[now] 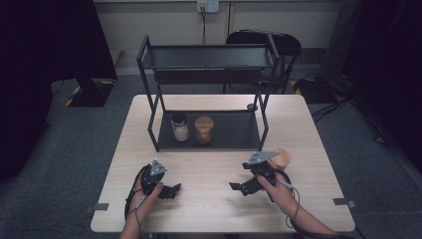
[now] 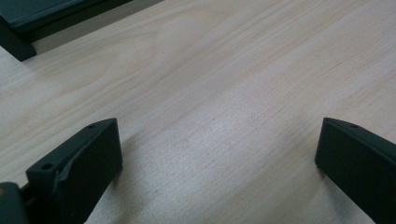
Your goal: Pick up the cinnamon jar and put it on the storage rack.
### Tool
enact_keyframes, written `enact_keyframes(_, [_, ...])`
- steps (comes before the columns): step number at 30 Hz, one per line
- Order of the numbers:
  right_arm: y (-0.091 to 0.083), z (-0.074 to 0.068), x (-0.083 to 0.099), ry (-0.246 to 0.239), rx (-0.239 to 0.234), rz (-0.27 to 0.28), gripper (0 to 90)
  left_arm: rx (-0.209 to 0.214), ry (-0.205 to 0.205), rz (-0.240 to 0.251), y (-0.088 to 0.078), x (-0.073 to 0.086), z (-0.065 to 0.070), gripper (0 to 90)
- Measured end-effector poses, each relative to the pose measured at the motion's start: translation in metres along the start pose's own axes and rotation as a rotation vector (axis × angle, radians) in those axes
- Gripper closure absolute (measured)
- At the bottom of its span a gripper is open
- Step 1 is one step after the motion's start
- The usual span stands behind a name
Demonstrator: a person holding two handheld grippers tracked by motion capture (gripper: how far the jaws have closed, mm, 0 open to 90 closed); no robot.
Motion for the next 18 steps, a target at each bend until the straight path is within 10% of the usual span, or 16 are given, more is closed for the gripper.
enact_keyframes(18, [-0.025, 0.006, 0.019, -0.016, -0.028, -0.003, 2.0, 0.000, -0.002, 0.001, 0.000, 0.000, 0.000, 0.2])
Point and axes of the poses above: each handheld gripper's, and its own axes: y roughly forward along the jaws, x roughly out of its underside, z roughly to its right, the point moved 1 cm from there along y, roughly forward along the jaws, and after that the axes turned 4 degrees about x, right-handed, at the moved point
